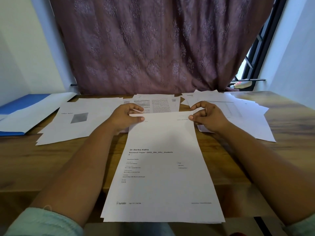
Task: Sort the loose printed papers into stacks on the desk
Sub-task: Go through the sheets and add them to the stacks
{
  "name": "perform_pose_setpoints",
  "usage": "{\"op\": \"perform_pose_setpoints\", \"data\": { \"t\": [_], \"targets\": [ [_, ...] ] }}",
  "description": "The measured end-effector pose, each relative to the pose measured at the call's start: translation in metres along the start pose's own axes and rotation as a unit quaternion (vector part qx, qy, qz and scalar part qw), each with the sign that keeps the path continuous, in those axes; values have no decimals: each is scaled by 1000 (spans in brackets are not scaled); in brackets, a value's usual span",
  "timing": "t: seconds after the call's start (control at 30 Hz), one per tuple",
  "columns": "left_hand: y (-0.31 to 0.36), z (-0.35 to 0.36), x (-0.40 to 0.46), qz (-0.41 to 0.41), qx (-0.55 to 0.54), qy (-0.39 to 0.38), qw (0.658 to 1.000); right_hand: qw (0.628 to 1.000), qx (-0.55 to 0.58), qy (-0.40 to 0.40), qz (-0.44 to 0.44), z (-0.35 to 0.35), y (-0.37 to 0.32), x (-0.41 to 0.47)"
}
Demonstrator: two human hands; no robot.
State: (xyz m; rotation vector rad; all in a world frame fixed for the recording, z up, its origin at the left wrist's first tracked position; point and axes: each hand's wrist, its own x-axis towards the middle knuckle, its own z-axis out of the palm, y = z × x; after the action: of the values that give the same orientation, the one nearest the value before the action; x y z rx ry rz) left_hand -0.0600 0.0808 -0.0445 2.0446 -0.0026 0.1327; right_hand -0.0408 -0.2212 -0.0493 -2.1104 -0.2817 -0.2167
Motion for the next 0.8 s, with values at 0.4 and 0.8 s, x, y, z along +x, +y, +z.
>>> {"op": "perform_pose_setpoints", "data": {
  "t": [0.4, 0.8],
  "targets": [
    [12, -16, -11, -38, -108, -24, 993, 998, -45, 25, 46, 3, 4, 6],
    [-6, -13, -3, -71, -54, 30, 996, 979, -187, 73, -46, 5, -1, 3]
  ]
}}
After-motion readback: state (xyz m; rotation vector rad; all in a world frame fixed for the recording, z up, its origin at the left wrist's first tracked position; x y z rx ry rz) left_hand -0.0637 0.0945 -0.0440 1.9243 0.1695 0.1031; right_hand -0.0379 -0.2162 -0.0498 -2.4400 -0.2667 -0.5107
